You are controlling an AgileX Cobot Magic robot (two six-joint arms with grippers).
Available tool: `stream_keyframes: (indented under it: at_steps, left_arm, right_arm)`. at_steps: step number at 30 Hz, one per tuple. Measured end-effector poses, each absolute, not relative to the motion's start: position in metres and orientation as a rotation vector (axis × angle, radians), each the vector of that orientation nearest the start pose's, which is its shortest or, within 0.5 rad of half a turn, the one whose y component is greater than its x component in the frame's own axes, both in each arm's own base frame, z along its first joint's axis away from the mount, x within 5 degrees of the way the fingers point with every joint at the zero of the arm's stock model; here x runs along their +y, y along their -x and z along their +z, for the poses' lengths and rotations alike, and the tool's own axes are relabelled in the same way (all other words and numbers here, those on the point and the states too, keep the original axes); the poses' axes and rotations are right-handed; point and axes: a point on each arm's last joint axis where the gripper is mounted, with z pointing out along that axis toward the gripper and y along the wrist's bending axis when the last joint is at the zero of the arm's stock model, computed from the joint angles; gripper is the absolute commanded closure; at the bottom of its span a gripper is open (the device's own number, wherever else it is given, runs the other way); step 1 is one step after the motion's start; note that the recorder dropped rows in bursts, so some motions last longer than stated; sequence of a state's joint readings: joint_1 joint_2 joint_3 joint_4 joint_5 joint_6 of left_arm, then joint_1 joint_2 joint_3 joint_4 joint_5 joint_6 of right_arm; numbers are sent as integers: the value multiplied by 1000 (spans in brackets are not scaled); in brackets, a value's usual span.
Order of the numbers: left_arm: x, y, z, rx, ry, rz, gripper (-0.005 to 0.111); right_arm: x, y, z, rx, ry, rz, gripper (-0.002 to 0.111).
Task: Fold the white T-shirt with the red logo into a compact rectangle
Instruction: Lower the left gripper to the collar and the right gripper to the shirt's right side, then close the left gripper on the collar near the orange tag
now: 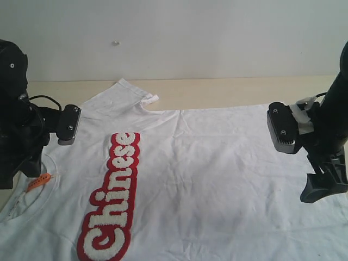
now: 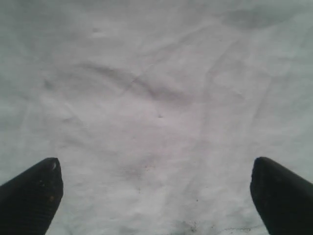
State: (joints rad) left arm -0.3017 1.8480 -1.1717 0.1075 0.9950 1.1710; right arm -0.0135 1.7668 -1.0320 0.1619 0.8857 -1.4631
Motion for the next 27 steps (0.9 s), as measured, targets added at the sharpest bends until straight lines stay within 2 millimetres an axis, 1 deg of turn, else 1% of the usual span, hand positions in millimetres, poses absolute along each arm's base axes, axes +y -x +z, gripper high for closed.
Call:
stream_keyframes:
  at_steps: [1, 3, 5, 6, 7, 9, 11, 16, 25, 27]
  left_arm:
    - [-91, -321, 172, 2299, -2211, 121, 88]
    - [-91, -321, 172, 2299, -2210, 120, 74]
    - [-92, -321, 172, 2299, -2209, 118, 57]
    - [-92, -321, 172, 2298, -2208, 119, 44]
    - [-92, -322, 172, 2302, -2195, 123, 33]
    - [-93, -325, 171, 2313, -2137, 141, 19]
    - [-94, -328, 167, 2336, -2092, 145, 11]
    - [-96, -330, 160, 2362, -2044, 133, 10]
    - [-96, -330, 159, 2367, -2024, 129, 10]
    - [-97, -330, 159, 2379, -2008, 125, 7]
  right_arm:
    - [7, -310, 168, 2364, 1891, 106, 5]
    - [7, -310, 168, 2372, 1884, 107, 5]
    - [7, -310, 168, 2373, 1883, 109, 5]
    - [7, -310, 168, 2376, 1880, 110, 5]
    - [7, -310, 168, 2383, 1872, 110, 5]
    - [7, -310, 168, 2388, 1865, 111, 5]
    - [7, -310, 168, 2388, 1865, 111, 5]
    - [7, -312, 168, 2381, 1849, 86, 5]
    - [8, -312, 168, 2382, 1838, 92, 5]
    - [8, -312, 168, 2382, 1837, 93, 5]
